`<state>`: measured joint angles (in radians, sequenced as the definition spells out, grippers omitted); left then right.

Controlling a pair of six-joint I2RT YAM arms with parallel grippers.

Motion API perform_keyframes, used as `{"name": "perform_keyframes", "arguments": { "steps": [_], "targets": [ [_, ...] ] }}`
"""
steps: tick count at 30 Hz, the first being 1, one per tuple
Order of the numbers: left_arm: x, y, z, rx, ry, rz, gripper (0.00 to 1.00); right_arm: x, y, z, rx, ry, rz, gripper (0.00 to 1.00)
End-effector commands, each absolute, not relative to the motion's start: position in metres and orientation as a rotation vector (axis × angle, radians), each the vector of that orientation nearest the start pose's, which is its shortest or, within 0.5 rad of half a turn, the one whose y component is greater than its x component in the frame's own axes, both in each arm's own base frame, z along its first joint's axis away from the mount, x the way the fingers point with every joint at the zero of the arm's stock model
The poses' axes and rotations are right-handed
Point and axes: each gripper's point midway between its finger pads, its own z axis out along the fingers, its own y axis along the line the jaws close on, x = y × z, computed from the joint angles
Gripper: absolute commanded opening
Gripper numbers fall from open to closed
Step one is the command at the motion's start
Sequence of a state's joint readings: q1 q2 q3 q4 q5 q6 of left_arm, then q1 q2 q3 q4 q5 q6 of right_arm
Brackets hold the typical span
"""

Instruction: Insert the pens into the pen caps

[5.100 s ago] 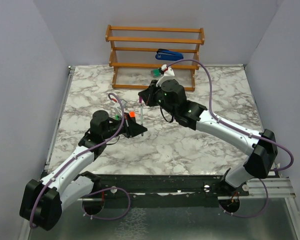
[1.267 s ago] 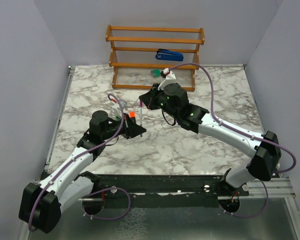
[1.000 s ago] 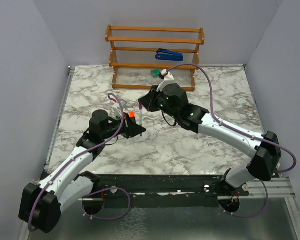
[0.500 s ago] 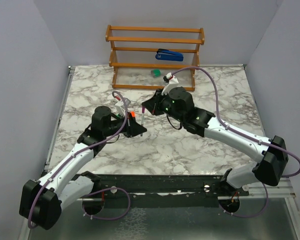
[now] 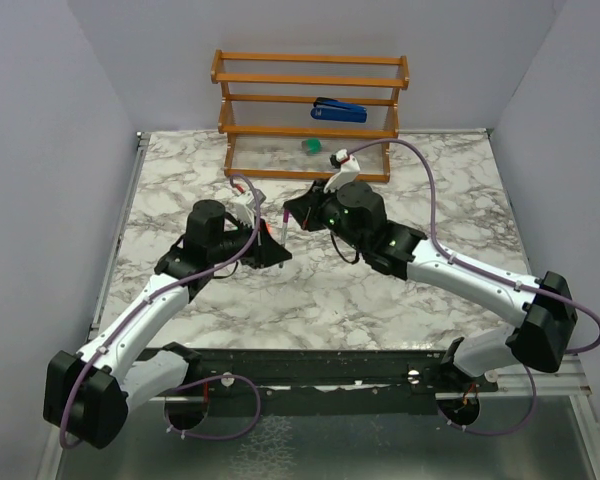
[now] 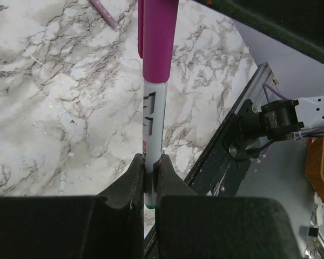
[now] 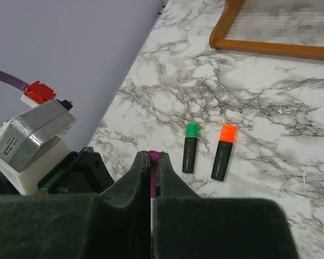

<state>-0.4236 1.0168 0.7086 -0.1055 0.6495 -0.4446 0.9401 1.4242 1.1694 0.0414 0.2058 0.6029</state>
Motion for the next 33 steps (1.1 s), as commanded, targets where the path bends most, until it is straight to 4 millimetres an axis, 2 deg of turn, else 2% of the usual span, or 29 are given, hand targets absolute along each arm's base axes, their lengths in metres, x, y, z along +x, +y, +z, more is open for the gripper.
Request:
{"name": "perform_keyframes", "arguments": {
  "steps": [1, 11, 26, 31, 32, 33],
  "targets": [
    [0.295, -0.212, 0.291, 0.346, 1.748, -0.978, 0.00, 0.211, 0.386, 0.212, -0.405, 2.154, 0.960, 0.00],
    [0.311, -0.202, 0.306, 0.323, 1.705, -0.955, 0.00, 0.197, 0.389, 0.203, -0.455, 2.188, 0.958, 0.00],
    [0.325, -0.190, 0.331, 0.336, 1.653, -0.855, 0.00, 0.174, 0.393, 0.175, -0.527, 2.263, 0.954, 0.00],
    [0.322, -0.192, 0.322, 0.361, 1.681, -0.866, 0.00, 0.183, 0.389, 0.187, -0.507, 2.225, 0.911, 0.01],
    [0.320, -0.193, 0.318, 0.367, 1.692, -0.873, 0.00, 0.187, 0.386, 0.193, -0.483, 2.213, 0.892, 0.03],
    [0.317, -0.194, 0.313, 0.374, 1.704, -0.883, 0.00, 0.191, 0.382, 0.200, -0.475, 2.188, 0.870, 0.10]
  ]
}}
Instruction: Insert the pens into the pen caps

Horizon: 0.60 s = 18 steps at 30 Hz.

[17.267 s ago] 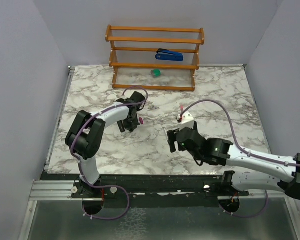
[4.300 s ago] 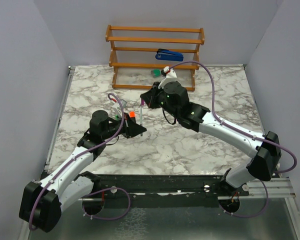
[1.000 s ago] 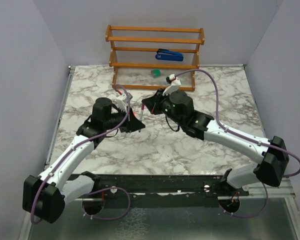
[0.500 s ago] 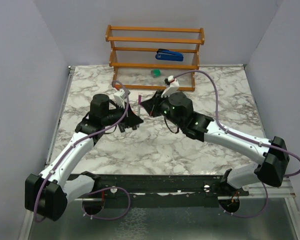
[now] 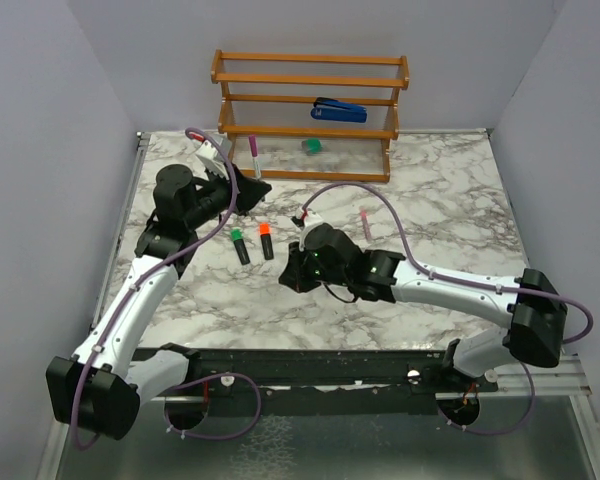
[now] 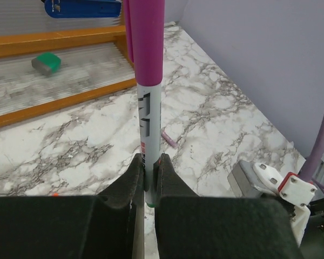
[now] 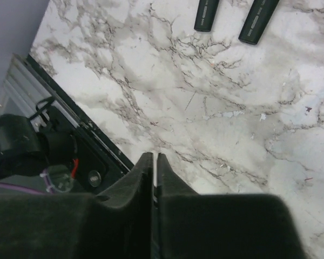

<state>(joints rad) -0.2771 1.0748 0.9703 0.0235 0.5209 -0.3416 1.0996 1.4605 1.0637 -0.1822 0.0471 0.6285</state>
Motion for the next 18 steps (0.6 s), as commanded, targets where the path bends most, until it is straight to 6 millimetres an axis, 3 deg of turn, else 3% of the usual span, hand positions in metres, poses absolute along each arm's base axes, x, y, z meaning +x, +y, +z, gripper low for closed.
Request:
{"name": "perform_keyframes", "arguments": {
  "steps": [1, 3, 7, 10, 14, 18],
  "targets": [
    [0.313, -0.196, 0.307, 0.386, 1.716, -0.899, 0.00, 0.197, 0.379, 0.210, -0.463, 2.149, 0.854, 0.18],
    [0.301, -0.200, 0.295, 0.419, 1.736, -0.950, 0.00, 0.211, 0.369, 0.238, -0.427, 2.055, 0.854, 0.44],
    [0.261, -0.218, 0.272, 0.549, 1.748, -1.159, 0.00, 0.253, 0.341, 0.288, -0.345, 1.908, 0.900, 0.61],
    [0.234, -0.224, 0.263, 0.623, 1.723, -1.265, 0.00, 0.280, 0.329, 0.323, -0.321, 1.788, 0.931, 0.63],
    [0.212, -0.228, 0.260, 0.697, 1.697, -1.320, 0.00, 0.285, 0.350, 0.368, -0.402, 1.640, 1.026, 0.62],
    [0.206, -0.232, 0.260, 0.725, 1.693, -1.339, 0.00, 0.290, 0.373, 0.383, -0.459, 1.580, 1.090, 0.61]
  ]
}}
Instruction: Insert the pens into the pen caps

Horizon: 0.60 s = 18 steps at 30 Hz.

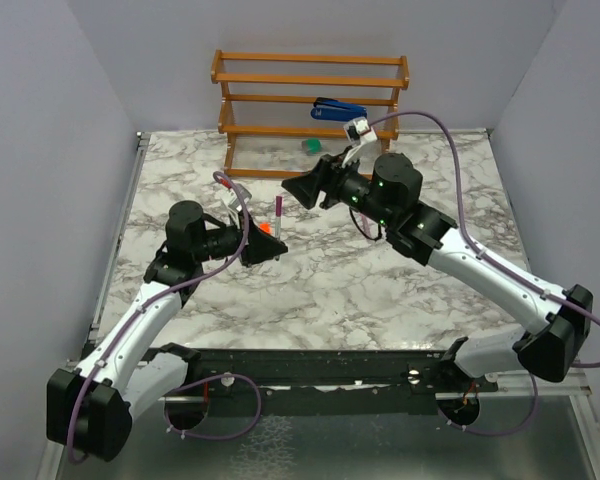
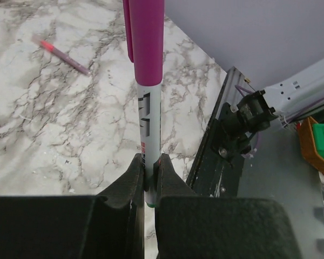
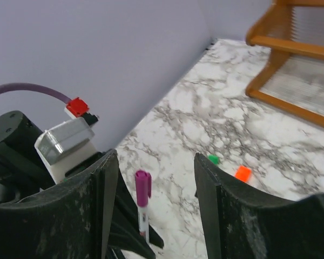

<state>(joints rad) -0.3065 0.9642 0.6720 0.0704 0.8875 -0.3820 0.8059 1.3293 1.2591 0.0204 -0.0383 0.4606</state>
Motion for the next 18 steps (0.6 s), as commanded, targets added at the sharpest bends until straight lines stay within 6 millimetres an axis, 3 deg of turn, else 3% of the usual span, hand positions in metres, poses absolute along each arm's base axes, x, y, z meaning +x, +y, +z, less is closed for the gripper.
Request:
{"name": "perform_keyframes", "arguments": {
  "steps": [1, 7, 18],
  "targets": [
    [0.205, -0.234, 0.260, 0.730, 1.693, -1.341, 0.00, 0.290, 0.378, 0.384, -0.472, 1.572, 1.108, 0.61],
    [0.207, -0.239, 0.259, 0.755, 1.695, -1.348, 0.00, 0.290, 0.396, 0.370, -0.517, 1.606, 1.169, 0.60],
    [0.219, -0.241, 0.257, 0.730, 1.709, -1.305, 0.00, 0.283, 0.400, 0.349, -0.538, 1.665, 1.205, 0.52]
  ]
}}
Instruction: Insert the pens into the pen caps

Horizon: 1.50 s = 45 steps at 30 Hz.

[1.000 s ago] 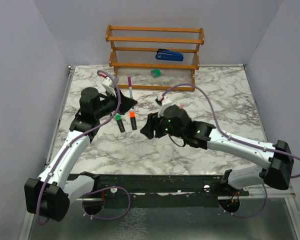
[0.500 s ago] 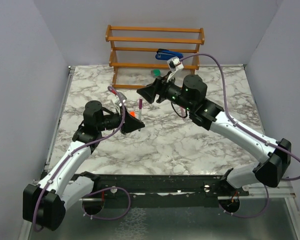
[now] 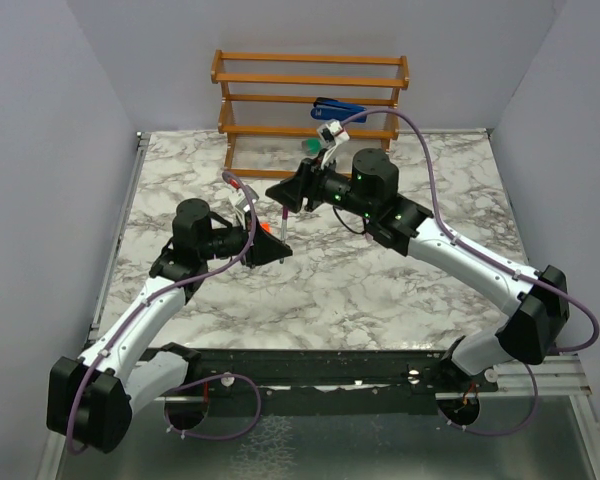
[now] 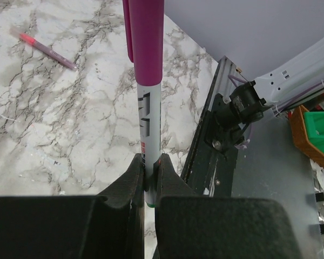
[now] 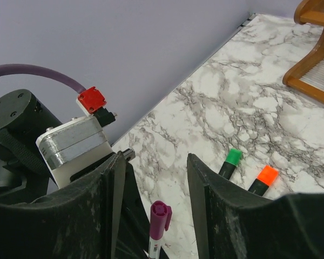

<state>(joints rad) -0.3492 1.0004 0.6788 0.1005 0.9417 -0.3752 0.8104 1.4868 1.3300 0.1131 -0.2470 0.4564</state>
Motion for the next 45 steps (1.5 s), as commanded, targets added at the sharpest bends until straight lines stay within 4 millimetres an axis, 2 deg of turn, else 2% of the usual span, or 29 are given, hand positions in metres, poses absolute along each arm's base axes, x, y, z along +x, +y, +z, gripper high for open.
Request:
{"name": "perform_keyframes", "arguments": {
  "steps": [1, 8, 14, 32, 33, 37, 45],
  "targets": [
    [0.221, -0.240, 0.256, 0.724, 1.711, -1.296, 0.00, 0.282, 0.399, 0.347, -0.537, 1.671, 1.207, 0.52],
    [0.228, -0.240, 0.260, 0.710, 1.708, -1.273, 0.00, 0.279, 0.396, 0.335, -0.527, 1.699, 1.210, 0.46],
    [0.228, -0.240, 0.262, 0.704, 1.707, -1.269, 0.00, 0.278, 0.397, 0.335, -0.529, 1.698, 1.216, 0.31],
    [0.228, -0.240, 0.256, 0.698, 1.724, -1.276, 0.00, 0.282, 0.397, 0.341, -0.541, 1.682, 1.191, 0.33],
    [0.228, -0.240, 0.256, 0.698, 1.724, -1.276, 0.00, 0.282, 0.397, 0.341, -0.545, 1.682, 1.192, 0.30],
    [0.231, -0.239, 0.259, 0.690, 1.720, -1.259, 0.00, 0.280, 0.399, 0.338, -0.555, 1.689, 1.204, 0.01],
    [0.251, -0.232, 0.271, 0.606, 1.689, -1.138, 0.00, 0.271, 0.396, 0.312, -0.562, 1.753, 1.217, 0.00]
  ]
}}
